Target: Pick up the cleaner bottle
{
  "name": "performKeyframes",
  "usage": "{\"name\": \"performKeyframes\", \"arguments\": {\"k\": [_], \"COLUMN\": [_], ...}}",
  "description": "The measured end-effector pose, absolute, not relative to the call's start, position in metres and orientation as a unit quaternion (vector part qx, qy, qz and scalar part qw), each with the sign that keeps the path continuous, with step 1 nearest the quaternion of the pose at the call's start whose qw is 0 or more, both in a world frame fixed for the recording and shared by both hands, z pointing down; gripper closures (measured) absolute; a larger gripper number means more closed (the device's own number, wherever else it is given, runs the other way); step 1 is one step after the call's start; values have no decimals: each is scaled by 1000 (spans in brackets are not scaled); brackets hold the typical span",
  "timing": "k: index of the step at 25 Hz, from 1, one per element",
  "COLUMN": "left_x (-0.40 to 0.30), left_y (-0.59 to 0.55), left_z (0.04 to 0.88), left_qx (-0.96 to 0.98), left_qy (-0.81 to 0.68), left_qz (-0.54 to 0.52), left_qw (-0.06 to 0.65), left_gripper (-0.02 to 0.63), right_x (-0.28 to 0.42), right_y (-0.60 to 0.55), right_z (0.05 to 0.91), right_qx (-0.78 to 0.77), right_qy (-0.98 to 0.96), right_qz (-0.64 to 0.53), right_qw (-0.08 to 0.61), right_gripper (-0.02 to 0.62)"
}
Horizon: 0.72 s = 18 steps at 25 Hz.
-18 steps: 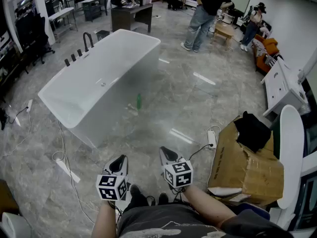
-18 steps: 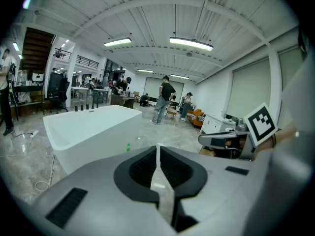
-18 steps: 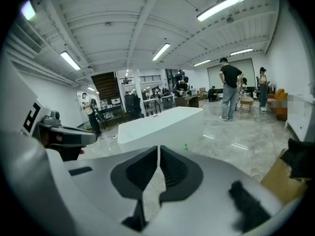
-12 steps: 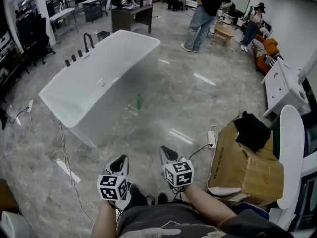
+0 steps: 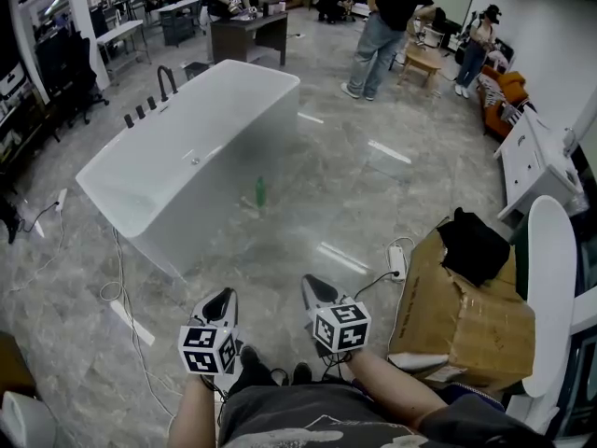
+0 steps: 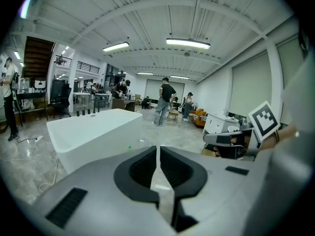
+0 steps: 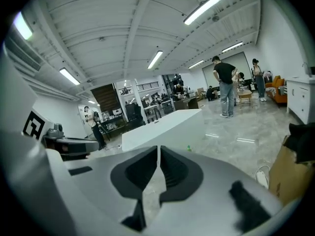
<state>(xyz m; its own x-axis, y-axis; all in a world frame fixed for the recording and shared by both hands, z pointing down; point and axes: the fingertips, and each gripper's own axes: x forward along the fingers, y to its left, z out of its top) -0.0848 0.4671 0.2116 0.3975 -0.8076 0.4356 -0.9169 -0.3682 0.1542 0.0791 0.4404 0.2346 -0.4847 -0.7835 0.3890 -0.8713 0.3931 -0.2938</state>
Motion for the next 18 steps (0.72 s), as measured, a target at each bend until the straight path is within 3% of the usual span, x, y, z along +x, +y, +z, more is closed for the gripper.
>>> {"name": "performKeyframes", "arguments": {"k": [18], "left_x": [-70], "left_y": [450], "left_z": [222], "left_qx": [799], "left_qy": [-557], "left_qz": [115], "left_qw": [192], "left_gripper": [571], "right_x": [114], "right_y": [425], "right_z": [268], "right_qx": [511], "right_qy": [-814], "right_qz": [253], "right_qw": [107], "right_gripper": [558]}}
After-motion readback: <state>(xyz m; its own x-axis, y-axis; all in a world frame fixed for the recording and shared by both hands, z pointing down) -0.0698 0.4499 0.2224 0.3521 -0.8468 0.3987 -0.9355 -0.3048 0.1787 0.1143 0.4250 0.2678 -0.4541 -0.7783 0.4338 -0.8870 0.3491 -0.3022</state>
